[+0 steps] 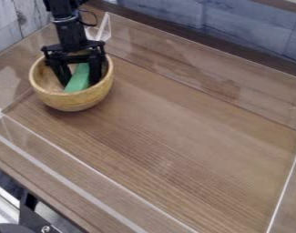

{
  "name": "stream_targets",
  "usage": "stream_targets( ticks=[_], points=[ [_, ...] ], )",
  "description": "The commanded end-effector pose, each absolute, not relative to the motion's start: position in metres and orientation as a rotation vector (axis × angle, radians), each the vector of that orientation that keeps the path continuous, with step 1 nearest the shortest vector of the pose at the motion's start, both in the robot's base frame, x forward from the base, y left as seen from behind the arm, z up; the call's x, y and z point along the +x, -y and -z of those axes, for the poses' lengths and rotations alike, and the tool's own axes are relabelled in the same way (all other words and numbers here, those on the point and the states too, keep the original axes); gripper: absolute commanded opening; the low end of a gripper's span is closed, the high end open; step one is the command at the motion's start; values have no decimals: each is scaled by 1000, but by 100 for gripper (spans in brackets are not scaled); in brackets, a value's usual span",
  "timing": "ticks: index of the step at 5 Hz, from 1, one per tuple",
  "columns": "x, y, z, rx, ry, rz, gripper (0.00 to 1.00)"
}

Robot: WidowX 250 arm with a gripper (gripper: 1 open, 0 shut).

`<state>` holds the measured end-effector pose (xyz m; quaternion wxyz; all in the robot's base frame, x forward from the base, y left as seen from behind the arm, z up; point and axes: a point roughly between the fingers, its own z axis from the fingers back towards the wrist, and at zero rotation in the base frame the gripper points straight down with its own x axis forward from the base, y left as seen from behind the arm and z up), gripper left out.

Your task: Move green stick from inside the wooden bowl to the table next to it

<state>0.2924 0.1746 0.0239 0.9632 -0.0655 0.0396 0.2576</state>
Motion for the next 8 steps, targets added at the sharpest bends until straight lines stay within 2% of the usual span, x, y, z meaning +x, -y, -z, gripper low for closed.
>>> stream_targets(
  ticks=[1,2,4,5,7,8],
  points=[
    [278,-182,-31,-130,-75,-544,0],
    [267,-181,-47,-141,-70,-543,0],
    [281,-201,-66,-156,-68,-470,0],
    [287,-210,-68,-157,-71,-436,0],
    [280,-209,-58,-167,-68,-472,0],
    [279,-203,-64,-175,-63,-505,0]
  ],
)
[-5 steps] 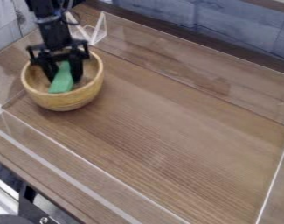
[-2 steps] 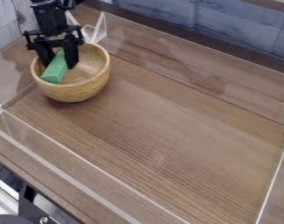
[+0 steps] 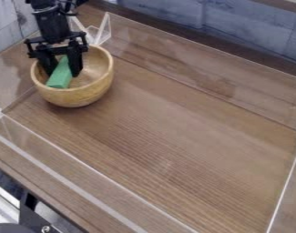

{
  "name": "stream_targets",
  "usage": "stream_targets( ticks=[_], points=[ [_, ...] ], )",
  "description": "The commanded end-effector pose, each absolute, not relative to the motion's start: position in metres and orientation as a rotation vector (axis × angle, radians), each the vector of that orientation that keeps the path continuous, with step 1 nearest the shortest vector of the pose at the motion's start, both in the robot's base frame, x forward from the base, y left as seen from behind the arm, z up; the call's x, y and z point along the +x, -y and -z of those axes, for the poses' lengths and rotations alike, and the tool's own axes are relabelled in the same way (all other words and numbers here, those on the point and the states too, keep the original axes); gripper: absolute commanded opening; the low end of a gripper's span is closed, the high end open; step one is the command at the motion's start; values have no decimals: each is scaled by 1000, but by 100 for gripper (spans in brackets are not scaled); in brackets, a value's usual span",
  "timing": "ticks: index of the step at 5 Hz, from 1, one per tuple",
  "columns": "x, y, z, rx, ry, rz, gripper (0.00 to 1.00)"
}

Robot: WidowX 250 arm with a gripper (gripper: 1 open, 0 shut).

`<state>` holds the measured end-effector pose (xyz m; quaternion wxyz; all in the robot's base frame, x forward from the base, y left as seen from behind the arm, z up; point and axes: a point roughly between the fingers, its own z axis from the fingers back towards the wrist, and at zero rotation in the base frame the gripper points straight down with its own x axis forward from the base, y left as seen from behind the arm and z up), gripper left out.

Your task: Move green stick from inside the wooden bowl to the table next to it

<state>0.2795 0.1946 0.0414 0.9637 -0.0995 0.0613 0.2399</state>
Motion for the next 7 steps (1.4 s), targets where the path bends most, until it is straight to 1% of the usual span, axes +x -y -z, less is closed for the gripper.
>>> stream_targets(
  ticks=[1,3,5,7],
  points=[
    [278,-198,-69,-180,-59,-537,0],
    [276,-192,-61,-188,-54,-573,0],
    [277,-208,-69,-199,-44,-647,0],
    [292,-220,-75,-202,-49,-578,0]
  ],
)
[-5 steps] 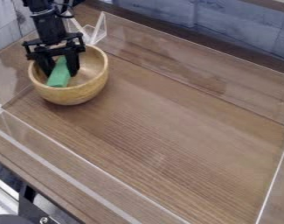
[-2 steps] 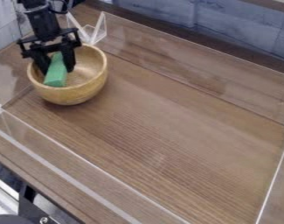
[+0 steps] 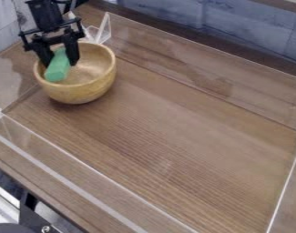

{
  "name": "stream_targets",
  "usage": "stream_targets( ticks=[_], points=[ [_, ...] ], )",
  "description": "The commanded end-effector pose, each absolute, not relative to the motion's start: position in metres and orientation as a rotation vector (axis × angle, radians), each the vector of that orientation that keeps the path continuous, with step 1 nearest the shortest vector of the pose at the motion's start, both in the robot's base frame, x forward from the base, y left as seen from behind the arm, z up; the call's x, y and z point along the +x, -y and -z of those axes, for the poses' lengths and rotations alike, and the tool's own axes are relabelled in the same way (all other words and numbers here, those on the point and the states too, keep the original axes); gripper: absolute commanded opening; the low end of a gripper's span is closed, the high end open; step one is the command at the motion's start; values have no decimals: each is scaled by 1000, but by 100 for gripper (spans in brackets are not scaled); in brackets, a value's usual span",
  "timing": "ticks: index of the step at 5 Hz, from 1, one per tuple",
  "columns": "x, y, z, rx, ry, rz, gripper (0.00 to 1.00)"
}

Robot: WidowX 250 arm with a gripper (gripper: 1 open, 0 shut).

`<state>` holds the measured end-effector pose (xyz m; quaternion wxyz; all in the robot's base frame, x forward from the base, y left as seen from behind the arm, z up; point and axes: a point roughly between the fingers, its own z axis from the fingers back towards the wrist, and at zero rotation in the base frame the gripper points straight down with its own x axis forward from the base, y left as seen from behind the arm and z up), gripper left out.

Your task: Move green stick from inside the wooden bowl to the table next to it

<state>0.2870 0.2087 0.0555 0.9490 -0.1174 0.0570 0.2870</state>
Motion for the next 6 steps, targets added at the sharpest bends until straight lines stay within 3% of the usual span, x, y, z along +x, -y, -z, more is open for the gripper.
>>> stream_targets(
  ticks=[1,4,5,6],
  points=[
    [292,-220,-92,-208,-49,-562,0],
    [286,-212,-124,-213,-54,-518,0],
    [290,-210,-127,-214,-58,-487,0],
    [291,-187,-136,-227,-59,-334,0]
  ],
)
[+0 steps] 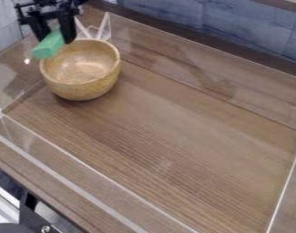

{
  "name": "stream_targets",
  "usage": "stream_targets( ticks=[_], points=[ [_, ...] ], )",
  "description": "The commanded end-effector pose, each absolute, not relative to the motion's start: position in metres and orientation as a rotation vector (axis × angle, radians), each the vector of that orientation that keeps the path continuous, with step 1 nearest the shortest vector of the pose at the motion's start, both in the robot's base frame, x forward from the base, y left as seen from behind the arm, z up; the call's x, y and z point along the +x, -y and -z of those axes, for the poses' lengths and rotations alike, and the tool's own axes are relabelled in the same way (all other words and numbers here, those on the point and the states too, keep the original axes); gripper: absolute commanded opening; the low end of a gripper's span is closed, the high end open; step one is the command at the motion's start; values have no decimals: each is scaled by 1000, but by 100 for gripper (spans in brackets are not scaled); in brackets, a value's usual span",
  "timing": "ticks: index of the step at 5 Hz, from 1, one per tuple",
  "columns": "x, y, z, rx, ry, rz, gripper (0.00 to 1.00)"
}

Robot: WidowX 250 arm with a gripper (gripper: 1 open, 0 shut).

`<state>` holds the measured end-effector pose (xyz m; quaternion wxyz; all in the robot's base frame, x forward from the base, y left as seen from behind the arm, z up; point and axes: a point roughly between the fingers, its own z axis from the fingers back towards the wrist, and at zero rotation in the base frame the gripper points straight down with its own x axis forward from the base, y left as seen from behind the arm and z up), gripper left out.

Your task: Move green stick from inside the wooden bowl to the table next to it

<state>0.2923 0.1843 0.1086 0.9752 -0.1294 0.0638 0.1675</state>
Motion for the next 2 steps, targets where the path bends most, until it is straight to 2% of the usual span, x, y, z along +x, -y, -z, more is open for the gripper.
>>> stream_targets(
  ticks=[1,2],
  points=[
    [293,-158,-140,-238,-66,-163,0],
    [297,-137,-146,-247,-68,-34,0]
  ],
)
